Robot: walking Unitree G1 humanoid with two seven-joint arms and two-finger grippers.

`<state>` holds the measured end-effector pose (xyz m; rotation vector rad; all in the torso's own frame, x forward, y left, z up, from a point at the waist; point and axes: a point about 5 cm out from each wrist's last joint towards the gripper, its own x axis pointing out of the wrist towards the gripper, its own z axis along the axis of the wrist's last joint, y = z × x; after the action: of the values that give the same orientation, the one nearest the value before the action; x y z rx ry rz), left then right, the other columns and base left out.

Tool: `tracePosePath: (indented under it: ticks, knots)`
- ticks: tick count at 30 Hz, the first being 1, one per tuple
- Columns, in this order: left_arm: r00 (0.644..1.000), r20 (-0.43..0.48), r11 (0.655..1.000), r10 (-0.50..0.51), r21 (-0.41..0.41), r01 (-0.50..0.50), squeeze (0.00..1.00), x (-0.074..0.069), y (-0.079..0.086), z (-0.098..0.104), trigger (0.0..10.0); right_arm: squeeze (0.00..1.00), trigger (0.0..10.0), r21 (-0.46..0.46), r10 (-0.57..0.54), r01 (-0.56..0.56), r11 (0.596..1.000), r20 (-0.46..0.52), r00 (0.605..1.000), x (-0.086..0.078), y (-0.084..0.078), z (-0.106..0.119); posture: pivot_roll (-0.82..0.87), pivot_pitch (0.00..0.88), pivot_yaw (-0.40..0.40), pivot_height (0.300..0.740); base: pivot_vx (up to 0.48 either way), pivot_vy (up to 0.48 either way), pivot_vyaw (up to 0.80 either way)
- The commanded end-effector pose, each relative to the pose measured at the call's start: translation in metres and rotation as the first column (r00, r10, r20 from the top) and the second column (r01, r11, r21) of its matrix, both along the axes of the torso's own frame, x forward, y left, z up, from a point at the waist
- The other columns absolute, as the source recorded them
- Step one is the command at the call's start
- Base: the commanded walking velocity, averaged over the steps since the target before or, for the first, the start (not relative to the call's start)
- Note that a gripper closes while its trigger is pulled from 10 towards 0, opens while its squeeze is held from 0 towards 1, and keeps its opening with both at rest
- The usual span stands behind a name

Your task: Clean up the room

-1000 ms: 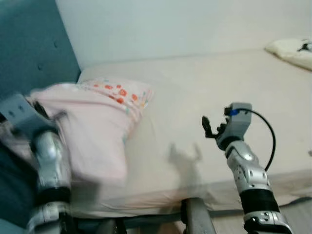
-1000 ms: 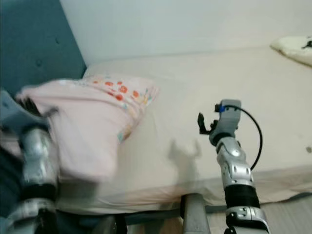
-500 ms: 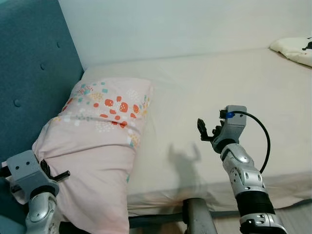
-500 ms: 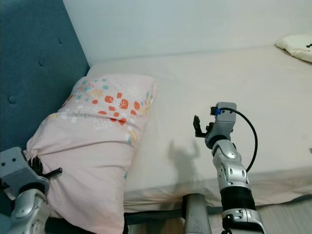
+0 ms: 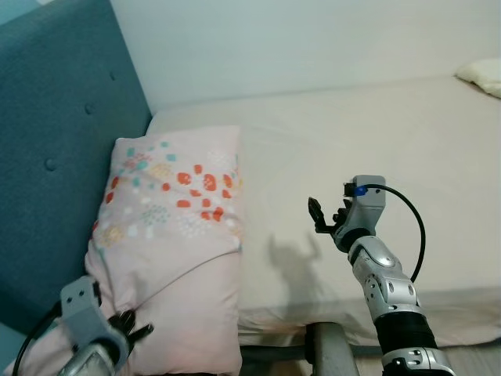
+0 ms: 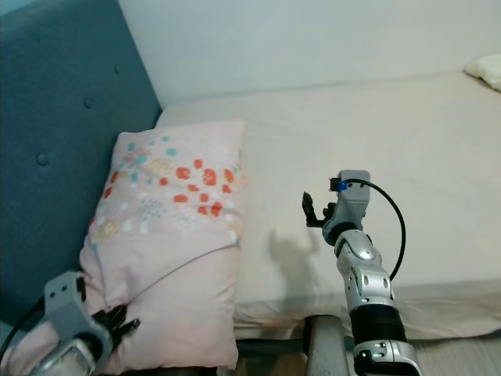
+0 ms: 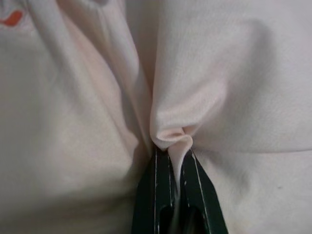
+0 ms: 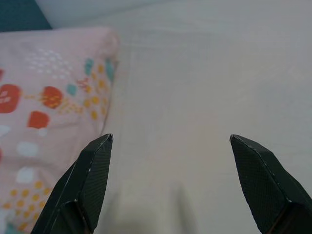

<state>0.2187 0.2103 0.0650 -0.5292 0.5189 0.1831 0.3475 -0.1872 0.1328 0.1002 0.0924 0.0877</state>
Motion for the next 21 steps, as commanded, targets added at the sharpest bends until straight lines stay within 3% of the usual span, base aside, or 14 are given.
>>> tracePosePath:
  ticks: [1,3,4,5,10,11,12,14,16,17,18,19,20,21]
  knots:
    - [0.999,-0.028,0.997,-0.040,-0.064,0.038,0.00,-0.001,-0.008,-0.006,0.0,0.00,10.0,0.013,0.008,-0.008,1.000,-0.012,1.000,-0.002,0.002,-0.003,-0.05,0.124,0.102,0.582,0.000,0.000,0.00]
    - [0.998,0.049,0.994,-0.044,-0.100,0.049,0.00,0.011,-0.014,0.005,4.5,0.00,10.0,0.013,0.006,-0.006,1.000,-0.012,1.000,-0.002,0.002,-0.003,-0.05,0.122,0.102,0.582,0.000,0.000,0.00]
    - [0.995,0.093,0.990,-0.044,-0.130,0.056,0.00,0.018,-0.019,0.012,8.7,0.00,10.0,0.013,0.006,-0.006,1.000,-0.012,1.000,-0.002,0.002,-0.003,-0.05,0.121,0.103,0.582,0.000,0.000,0.00]
    - [0.991,0.127,0.987,-0.037,-0.151,0.056,0.00,0.023,-0.022,0.017,10.0,0.00,10.0,0.012,0.006,-0.005,1.000,-0.013,1.000,-0.002,0.001,-0.003,-0.05,0.121,0.103,0.582,0.000,0.000,0.00]
    - [0.974,0.217,0.985,-0.061,-0.145,0.094,0.00,0.035,-0.029,0.031,10.0,0.00,10.0,0.011,0.004,-0.003,1.000,-0.015,1.000,-0.002,0.000,-0.003,-0.06,0.121,0.100,0.582,0.000,0.000,0.00]
    - [0.962,0.252,0.986,-0.107,-0.095,0.135,0.67,0.040,-0.031,0.036,10.0,0.00,10.0,0.010,0.002,-0.002,1.000,-0.015,1.000,-0.002,0.000,-0.003,-0.06,0.121,0.100,0.582,0.000,0.000,0.00]
    - [0.940,0.287,0.982,-0.184,0.006,0.191,1.00,0.045,-0.029,0.041,10.0,0.00,10.0,0.009,0.001,-0.001,1.000,-0.015,1.000,-0.003,-0.001,-0.003,-0.07,0.118,0.101,0.582,0.000,0.000,0.00]
    - [0.901,0.307,0.951,-0.305,0.147,0.272,1.00,0.051,-0.024,0.048,10.0,0.00,10.0,0.007,-0.001,0.001,1.000,-0.016,1.000,-0.003,-0.002,-0.003,-0.07,0.117,0.103,0.582,0.000,0.000,0.00]
    - [0.901,0.307,0.951,-0.305,0.147,0.272,1.00,0.051,-0.024,0.048,10.0,0.00,10.0,0.007,-0.001,0.001,1.000,-0.016,1.000,-0.003,-0.002,-0.003,-0.07,0.117,0.103,0.582,0.000,0.000,0.00]
    - [0.860,0.304,0.908,-0.410,0.224,0.353,1.00,0.052,-0.017,0.052,10.0,0.00,10.0,0.005,-0.004,0.004,1.000,-0.016,1.000,-0.003,-0.003,-0.003,-0.08,0.115,0.105,0.582,0.000,0.000,0.00]
    - [0.860,0.304,0.908,-0.410,0.224,0.353,1.00,0.052,-0.017,0.052,10.0,0.00,10.0,0.005,-0.004,0.004,1.000,-0.016,1.000,-0.003,-0.003,-0.003,-0.08,0.115,0.105,0.582,0.000,0.000,0.00]
    - [0.839,0.300,0.886,-0.454,0.249,0.390,1.00,0.052,-0.014,0.054,10.0,0.00,10.0,0.005,-0.005,0.005,1.000,-0.016,1.000,-0.003,-0.004,-0.003,-0.08,0.115,0.105,0.582,0.000,0.000,0.00]
    - [0.810,0.282,0.849,-0.514,0.302,0.433,1.00,0.051,-0.011,0.055,10.0,0.00,10.0,0.003,-0.006,0.006,1.000,-0.016,1.000,-0.004,-0.005,-0.003,-0.08,0.114,0.106,0.582,0.000,0.000,0.00]
    - [0.753,0.243,0.773,-0.611,0.387,0.503,1.00,0.049,-0.009,0.058,10.0,0.00,10.0,0.003,-0.009,0.009,1.000,-0.017,1.000,-0.004,-0.006,-0.004,-0.07,0.113,0.106,0.582,0.000,0.000,0.00]
